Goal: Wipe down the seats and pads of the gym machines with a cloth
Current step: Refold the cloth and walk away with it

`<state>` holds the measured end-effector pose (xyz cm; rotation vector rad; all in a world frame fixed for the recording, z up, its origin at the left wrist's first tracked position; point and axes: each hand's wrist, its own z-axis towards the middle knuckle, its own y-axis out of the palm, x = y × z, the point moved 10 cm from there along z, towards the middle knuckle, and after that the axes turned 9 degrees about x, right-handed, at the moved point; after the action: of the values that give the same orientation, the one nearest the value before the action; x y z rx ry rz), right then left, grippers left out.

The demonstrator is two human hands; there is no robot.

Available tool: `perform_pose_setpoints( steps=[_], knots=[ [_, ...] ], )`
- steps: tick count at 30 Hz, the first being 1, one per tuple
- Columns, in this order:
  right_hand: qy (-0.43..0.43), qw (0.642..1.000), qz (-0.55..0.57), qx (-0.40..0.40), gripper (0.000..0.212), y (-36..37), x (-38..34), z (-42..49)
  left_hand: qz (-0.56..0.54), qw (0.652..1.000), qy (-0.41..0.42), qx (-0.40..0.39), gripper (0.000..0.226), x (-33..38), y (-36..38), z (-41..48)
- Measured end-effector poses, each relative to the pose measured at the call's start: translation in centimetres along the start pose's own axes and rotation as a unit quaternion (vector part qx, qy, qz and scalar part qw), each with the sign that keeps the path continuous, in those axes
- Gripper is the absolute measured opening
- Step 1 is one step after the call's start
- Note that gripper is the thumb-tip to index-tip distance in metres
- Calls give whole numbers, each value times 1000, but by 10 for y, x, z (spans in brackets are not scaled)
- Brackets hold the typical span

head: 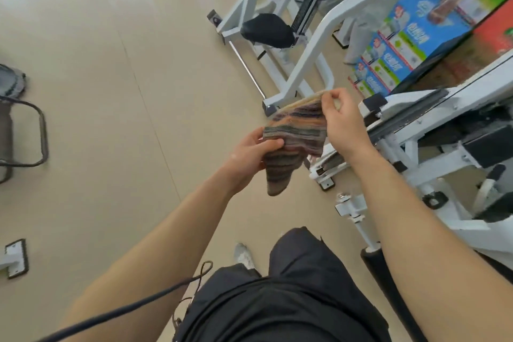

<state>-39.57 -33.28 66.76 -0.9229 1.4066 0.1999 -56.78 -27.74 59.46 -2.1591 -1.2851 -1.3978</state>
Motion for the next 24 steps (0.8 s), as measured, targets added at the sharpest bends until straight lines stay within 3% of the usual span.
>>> perform_pose_setpoints(
  steps=[2,4,7,9,13,17,21,24],
  knots=[
    [103,985,125,-57,30,24,26,19,-25,999,-18,-11,51,19,1,25],
    [176,937,263,-149,48,52,41,33,-43,998,-28,-32,41,39,5,53],
    [198,872,366,-259,66,81,39,50,-62,996,-50,-26,32,64,2,98],
    [196,861,393,-258,63,87,40,77,-78,994,-73,-8,38,76,-3,131],
    [172,891,371,-196,58,76,35,146,-83,989,-124,7,29,106,-1,190],
    [210,899,366,-116,86,62,43,213,-42,991,-125,2,36,139,4,250],
    [146,965,202,-81,79,45,35,270,107,990,-87,41,53,161,8,314],
    [117,992,24,-47,59,40,45,303,310,951,4,12,70,181,17,351]
  ],
)
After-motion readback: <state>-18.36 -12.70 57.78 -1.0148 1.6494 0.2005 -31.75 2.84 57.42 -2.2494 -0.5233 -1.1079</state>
